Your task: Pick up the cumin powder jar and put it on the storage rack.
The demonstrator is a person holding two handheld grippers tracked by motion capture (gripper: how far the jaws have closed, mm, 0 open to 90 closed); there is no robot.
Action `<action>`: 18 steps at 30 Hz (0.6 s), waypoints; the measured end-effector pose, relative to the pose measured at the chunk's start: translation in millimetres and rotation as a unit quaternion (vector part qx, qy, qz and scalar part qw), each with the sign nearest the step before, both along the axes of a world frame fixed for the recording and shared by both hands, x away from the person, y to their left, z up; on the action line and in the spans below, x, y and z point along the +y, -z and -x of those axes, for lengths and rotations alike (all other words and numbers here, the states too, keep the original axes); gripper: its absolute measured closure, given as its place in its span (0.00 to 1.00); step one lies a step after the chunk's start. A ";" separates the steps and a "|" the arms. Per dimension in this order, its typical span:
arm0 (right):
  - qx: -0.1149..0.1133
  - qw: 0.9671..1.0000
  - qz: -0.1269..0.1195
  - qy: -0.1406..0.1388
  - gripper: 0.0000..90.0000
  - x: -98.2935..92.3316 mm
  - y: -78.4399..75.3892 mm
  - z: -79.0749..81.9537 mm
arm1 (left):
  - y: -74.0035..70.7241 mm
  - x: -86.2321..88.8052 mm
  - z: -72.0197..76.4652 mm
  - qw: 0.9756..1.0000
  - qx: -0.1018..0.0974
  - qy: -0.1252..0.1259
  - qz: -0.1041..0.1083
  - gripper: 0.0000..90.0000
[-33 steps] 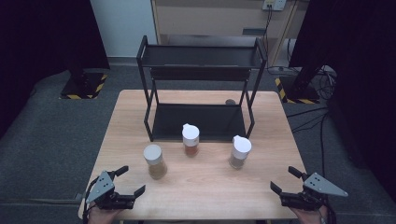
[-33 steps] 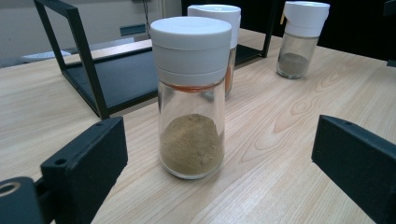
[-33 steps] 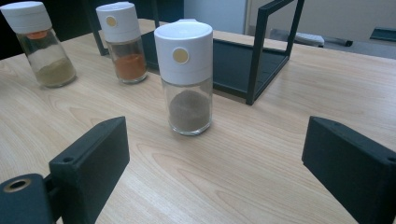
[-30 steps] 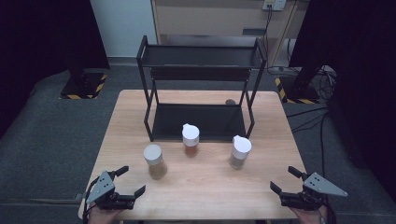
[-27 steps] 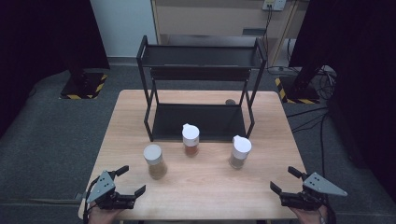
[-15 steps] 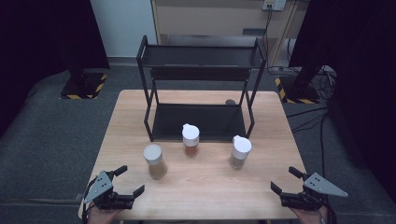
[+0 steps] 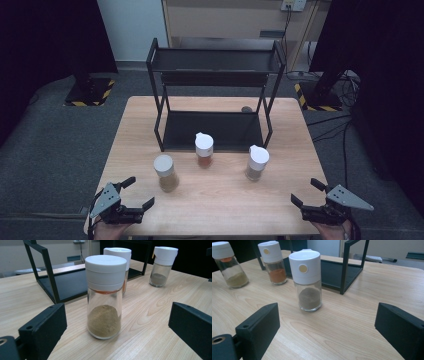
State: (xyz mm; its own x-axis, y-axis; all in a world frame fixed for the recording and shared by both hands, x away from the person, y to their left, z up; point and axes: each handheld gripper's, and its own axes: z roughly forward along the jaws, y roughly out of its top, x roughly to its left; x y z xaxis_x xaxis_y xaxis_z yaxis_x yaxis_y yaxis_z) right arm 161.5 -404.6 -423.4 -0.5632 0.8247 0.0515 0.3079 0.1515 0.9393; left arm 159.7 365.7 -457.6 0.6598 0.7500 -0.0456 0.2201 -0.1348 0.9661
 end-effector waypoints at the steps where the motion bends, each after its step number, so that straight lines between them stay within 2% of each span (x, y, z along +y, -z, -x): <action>1: -0.001 1.000 0.001 0.000 0.07 0.1 -0.1 0.3 | -0.4 -0.6 0.2 1.000 -0.001 -0.001 -0.001 0.01; 10: 0.000 1.000 0.005 0.002 0.07 1.2 -1.7 2.0 | -3.3 -1.8 -0.5 1.000 0.004 -0.008 0.005 0.01; 18: 0.000 1.000 0.005 0.004 0.07 0.8 -2.2 3.2 | -14.9 -4.3 -1.4 1.000 0.005 -0.011 -0.002 0.01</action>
